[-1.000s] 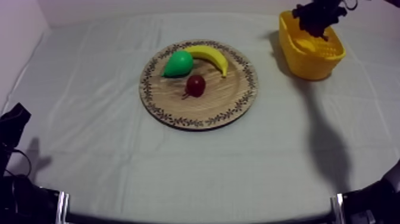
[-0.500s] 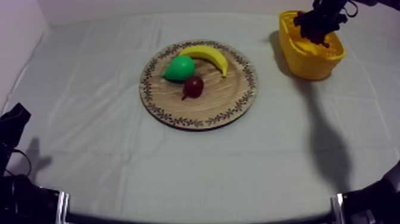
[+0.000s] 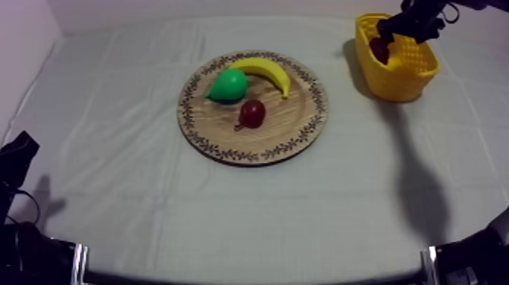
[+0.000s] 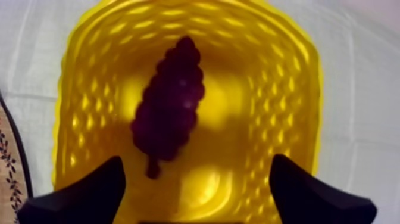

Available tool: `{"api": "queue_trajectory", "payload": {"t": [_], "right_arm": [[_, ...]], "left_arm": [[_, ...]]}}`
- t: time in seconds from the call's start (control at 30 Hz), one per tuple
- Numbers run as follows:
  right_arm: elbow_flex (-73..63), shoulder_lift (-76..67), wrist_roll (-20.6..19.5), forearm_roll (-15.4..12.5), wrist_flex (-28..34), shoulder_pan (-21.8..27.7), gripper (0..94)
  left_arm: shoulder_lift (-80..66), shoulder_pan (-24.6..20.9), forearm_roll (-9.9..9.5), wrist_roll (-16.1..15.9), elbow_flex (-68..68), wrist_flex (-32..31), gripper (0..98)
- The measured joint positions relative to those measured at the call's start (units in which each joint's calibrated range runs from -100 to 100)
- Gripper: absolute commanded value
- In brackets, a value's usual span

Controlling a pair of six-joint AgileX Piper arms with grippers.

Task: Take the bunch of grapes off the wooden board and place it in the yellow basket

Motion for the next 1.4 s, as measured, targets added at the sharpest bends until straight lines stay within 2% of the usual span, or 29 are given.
{"api": "queue_trajectory", "payload": {"t": [0.2, 0.7, 0.93, 1.17, 1.4], "right_arm": [[2.5, -2.7, -0.1, 0.2, -1.1, 0.2, 65.6], [23.0, -20.8, -0.3, -0.9, -10.4, 1.4, 24.0], [36.0, -33.1, -2.5, 0.8, -12.2, -0.4, 5.6], [48.1, -45.1, -5.1, 1.8, -13.3, -2.5, 1.1], [60.6, -58.4, -5.6, 1.5, -15.9, -2.4, 0.6]], "left_arm": [[0.0, 0.0, 0.00, 0.0, 0.0, 0.0, 0.1], [0.0, 0.0, 0.00, 0.0, 0.0, 0.0, 0.1], [0.0, 0.0, 0.00, 0.0, 0.0, 0.0, 0.1], [0.0, 0.0, 0.00, 0.0, 0.0, 0.0, 0.1], [0.0, 0.0, 0.00, 0.0, 0.0, 0.0, 0.1]]}}
